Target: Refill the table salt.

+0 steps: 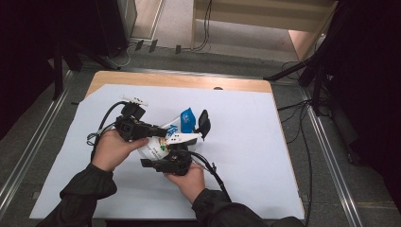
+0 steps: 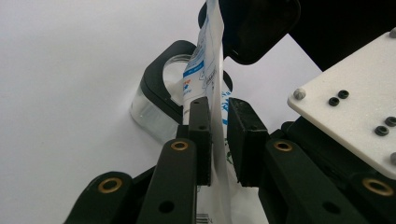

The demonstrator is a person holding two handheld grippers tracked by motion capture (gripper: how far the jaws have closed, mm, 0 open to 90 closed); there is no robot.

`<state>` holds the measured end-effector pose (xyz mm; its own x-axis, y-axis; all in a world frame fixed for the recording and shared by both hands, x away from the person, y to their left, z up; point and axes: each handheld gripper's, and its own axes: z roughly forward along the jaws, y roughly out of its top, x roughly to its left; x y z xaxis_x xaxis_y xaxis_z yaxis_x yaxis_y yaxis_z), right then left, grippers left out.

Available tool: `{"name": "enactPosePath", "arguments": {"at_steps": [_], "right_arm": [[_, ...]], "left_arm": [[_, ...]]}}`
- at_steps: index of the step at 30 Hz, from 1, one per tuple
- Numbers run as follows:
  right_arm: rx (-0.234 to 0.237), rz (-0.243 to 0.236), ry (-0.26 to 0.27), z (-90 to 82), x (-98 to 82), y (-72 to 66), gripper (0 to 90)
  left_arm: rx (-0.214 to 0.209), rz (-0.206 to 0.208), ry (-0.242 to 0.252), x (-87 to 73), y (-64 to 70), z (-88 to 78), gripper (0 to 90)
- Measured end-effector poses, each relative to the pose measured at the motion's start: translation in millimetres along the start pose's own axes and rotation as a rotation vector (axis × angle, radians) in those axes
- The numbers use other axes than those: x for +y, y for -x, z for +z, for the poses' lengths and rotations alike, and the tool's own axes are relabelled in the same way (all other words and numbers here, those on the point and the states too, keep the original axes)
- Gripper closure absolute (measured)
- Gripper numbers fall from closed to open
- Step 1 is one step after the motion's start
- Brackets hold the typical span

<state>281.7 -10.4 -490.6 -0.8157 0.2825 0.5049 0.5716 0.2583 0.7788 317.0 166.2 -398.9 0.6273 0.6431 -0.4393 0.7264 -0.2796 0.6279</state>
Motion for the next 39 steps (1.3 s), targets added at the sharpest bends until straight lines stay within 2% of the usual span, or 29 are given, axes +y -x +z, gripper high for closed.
{"name": "enactPosePath", "arguments": {"at_steps": [39], "right_arm": [[0.018, 0.013, 0.004, -0.2, 3.6, -2.3, 66.3]], "left_arm": [[0.004, 0.006, 0.012, -1.1, 0.8, 0.5, 80.2]]}}
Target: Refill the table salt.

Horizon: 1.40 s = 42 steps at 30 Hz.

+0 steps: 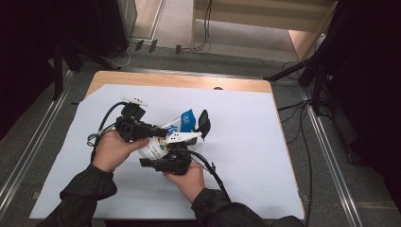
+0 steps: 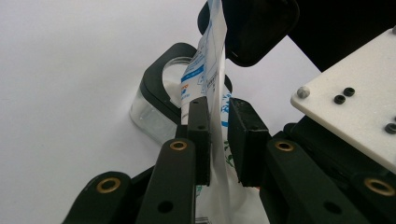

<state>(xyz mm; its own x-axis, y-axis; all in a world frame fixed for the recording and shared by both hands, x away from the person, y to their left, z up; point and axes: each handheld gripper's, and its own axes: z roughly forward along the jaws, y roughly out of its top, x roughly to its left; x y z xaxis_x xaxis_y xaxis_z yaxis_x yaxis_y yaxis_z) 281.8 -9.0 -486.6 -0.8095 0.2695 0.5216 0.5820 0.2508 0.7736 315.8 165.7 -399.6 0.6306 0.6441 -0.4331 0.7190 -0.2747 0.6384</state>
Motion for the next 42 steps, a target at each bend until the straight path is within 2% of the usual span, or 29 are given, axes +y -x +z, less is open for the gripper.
{"name": "enactPosePath", "arguments": {"at_steps": [14, 25, 31, 42], "right_arm": [[0.012, 0.004, 0.001, 0.1, 1.0, 0.0, 66.4], [-0.002, -0.005, -0.004, 2.2, 0.9, -0.4, 62.5], [0.009, 0.005, -0.004, 1.3, 1.7, 0.5, 65.8], [0.028, 0.014, 0.002, 0.1, 3.3, 3.0, 66.3]], "left_arm": [[0.014, -0.003, 0.013, 0.5, 3.3, 0.5, 80.8], [0.030, 0.002, 0.011, 0.4, 4.1, 1.0, 81.9], [0.025, 0.001, 0.013, 0.5, 3.2, 0.2, 81.3], [0.022, -0.002, 0.023, 0.8, 3.3, -0.7, 80.0]]}}
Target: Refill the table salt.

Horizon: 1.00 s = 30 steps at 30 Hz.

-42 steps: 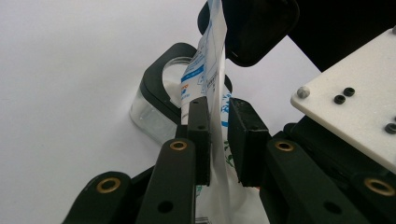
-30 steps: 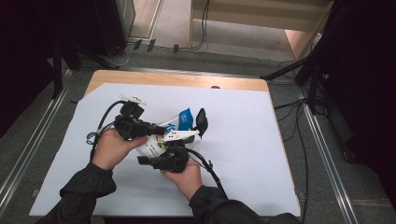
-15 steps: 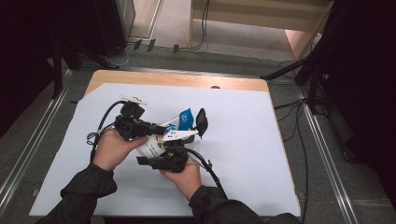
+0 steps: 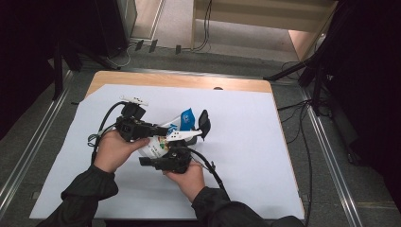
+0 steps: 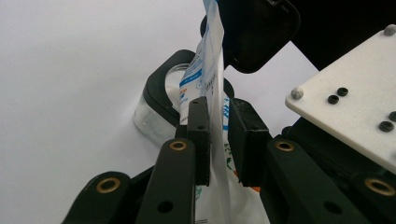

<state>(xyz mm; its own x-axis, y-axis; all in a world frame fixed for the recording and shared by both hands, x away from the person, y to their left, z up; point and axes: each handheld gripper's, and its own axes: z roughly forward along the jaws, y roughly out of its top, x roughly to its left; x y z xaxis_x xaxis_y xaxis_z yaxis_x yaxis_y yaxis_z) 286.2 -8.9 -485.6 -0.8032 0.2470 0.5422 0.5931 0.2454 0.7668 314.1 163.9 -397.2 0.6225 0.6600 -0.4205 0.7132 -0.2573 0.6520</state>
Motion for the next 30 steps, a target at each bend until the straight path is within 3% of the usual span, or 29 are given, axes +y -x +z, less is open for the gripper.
{"name": "enactPosePath", "arguments": {"at_steps": [30], "right_arm": [[0.032, 0.013, 0.007, -3.1, 4.8, 2.2, 66.3]], "left_arm": [[-0.006, 0.005, 0.044, 2.4, 2.4, 0.7, 80.2]]}}
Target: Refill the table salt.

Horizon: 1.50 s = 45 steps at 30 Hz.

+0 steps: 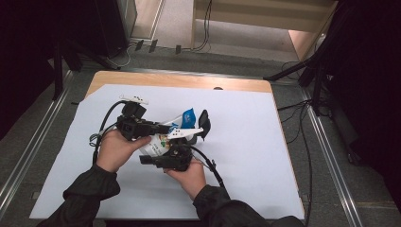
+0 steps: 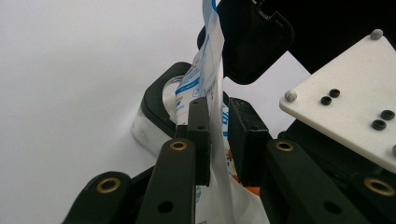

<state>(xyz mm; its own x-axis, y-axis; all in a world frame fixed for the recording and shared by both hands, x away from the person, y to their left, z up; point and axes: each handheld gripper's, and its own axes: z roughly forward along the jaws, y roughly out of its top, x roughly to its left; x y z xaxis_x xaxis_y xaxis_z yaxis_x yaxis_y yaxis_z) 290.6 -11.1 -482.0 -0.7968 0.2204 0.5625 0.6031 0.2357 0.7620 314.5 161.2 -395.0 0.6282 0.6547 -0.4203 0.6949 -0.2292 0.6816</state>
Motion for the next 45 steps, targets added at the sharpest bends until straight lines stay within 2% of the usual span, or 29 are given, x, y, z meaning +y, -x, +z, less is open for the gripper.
{"name": "enactPosePath", "arguments": {"at_steps": [22, 27, 35, 45], "right_arm": [[-0.014, -0.012, -0.005, -0.1, -0.2, -0.2, 66.1], [-0.024, -0.031, -0.014, 1.2, -0.4, -2.5, 62.9], [-0.040, -0.046, -0.021, 2.4, -0.9, -3.1, 62.6], [-0.032, -0.034, -0.017, 1.1, -0.4, -2.7, 66.7]], "left_arm": [[0.005, 0.004, -0.002, 0.0, 1.1, 0.9, 80.1], [0.011, 0.005, -0.004, -0.2, 0.8, 1.0, 80.4], [0.017, 0.006, -0.010, -0.8, 0.8, 1.5, 80.5], [0.008, 0.008, -0.008, -0.8, 0.9, 0.8, 79.8]]}}
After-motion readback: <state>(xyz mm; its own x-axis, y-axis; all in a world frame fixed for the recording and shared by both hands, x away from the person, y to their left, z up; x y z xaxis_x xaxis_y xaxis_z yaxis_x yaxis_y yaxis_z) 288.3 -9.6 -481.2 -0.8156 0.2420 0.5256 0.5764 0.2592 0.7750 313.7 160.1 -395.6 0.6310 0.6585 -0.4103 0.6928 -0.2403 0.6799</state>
